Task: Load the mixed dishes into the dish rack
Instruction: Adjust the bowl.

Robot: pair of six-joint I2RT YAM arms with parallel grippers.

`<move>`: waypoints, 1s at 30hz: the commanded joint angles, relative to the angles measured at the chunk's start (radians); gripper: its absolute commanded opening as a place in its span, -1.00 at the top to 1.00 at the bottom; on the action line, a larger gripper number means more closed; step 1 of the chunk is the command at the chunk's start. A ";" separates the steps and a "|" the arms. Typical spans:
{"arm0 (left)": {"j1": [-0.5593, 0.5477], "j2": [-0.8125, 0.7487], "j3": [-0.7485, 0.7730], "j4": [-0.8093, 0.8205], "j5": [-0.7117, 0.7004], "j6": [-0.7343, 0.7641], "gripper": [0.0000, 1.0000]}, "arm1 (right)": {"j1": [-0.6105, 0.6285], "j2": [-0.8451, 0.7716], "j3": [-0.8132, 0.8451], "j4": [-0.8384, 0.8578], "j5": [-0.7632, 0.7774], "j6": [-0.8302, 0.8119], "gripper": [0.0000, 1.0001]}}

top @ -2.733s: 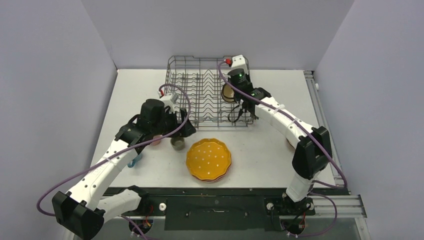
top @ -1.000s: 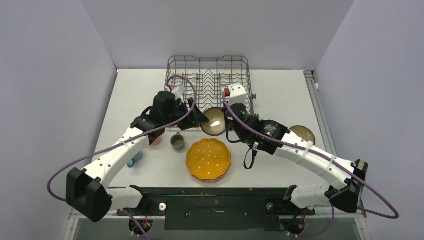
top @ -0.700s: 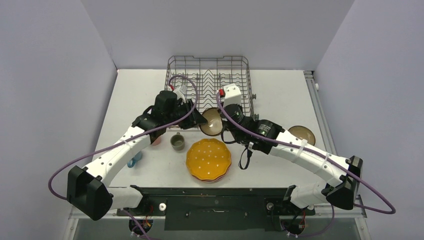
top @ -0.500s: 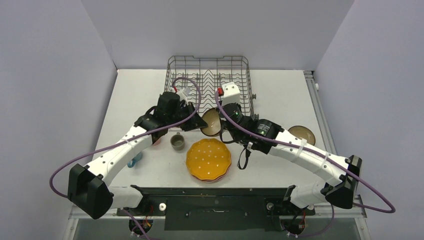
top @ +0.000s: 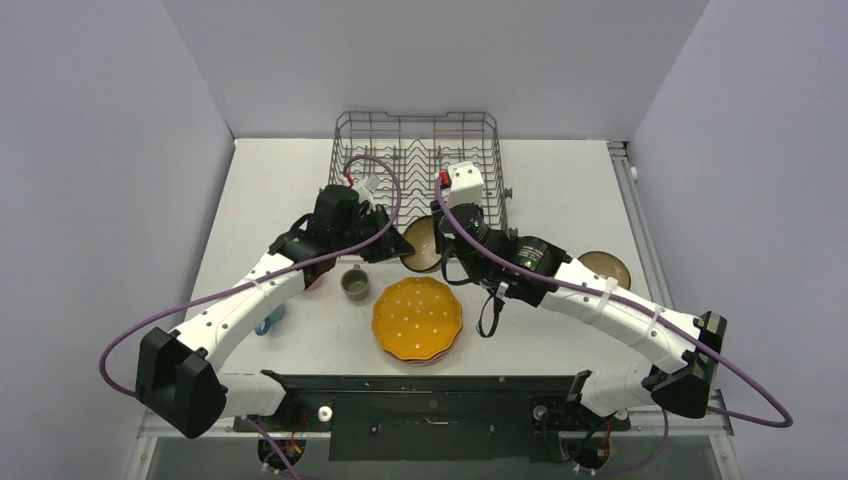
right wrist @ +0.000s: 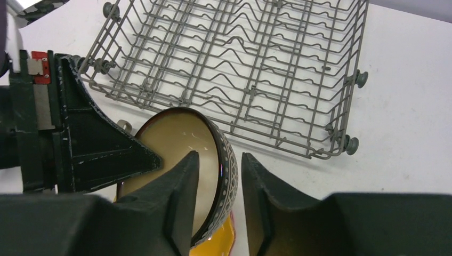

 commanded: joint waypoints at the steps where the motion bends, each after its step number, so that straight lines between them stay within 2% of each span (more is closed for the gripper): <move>1: 0.017 -0.053 0.005 0.128 0.043 -0.032 1.00 | -0.023 -0.058 0.031 -0.005 -0.067 0.055 0.26; 5: 0.023 -0.058 0.007 0.144 0.063 -0.032 1.00 | -0.078 -0.107 -0.012 0.002 -0.186 0.110 -0.02; 10: 0.028 -0.071 0.001 0.169 0.071 -0.038 1.00 | -0.150 -0.176 -0.077 0.016 -0.308 0.192 -0.26; 14: 0.032 -0.074 -0.003 0.187 0.096 -0.047 1.00 | -0.202 -0.227 -0.150 0.082 -0.456 0.256 -0.50; 16: 0.033 -0.074 -0.003 0.196 0.113 -0.050 1.00 | -0.211 -0.250 -0.183 0.115 -0.483 0.291 -0.58; 24: 0.033 -0.084 0.008 0.191 0.154 -0.042 1.00 | -0.251 -0.298 -0.305 0.272 -0.671 0.463 -0.64; 30: 0.033 -0.094 0.014 0.192 0.185 -0.046 1.00 | -0.271 -0.303 -0.350 0.345 -0.709 0.551 -0.65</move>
